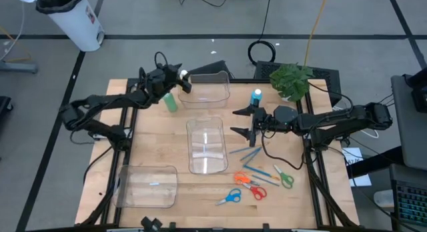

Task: Pick & Place Paint Supplies
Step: Adjust the middle transparent bin

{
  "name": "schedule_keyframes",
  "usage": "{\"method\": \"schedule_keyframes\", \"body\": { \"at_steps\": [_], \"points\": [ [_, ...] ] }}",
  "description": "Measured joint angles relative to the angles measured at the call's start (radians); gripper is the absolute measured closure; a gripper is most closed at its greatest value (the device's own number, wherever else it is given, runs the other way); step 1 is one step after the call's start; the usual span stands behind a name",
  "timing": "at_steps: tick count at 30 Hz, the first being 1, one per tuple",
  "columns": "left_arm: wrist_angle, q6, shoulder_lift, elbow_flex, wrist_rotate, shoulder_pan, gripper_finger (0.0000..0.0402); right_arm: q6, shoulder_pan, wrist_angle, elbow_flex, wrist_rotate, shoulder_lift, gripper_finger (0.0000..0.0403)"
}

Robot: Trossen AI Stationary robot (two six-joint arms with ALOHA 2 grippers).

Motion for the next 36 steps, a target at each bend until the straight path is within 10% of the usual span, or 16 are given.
{"method": "schedule_keyframes", "body": {
  "at_steps": [14, 23, 36],
  "points": [
    [-0.927, -0.083, -0.334, 0.093, 0.128, -0.074, 0.0132, 0.038, 0.006, -0.060, 0.000, -0.036, 0.000, 0.0092],
    [-0.980, -0.139, -0.342, 0.093, 0.106, -0.077, 0.0152, -0.009, 0.059, 0.039, 0.057, -0.161, 0.203, 0.0092],
    [-0.948, -0.157, -0.333, 0.093, 0.106, -0.077, 0.0149, -0.205, 0.032, -0.497, 0.590, -0.153, 0.600, 0.0092]
  ]
}}
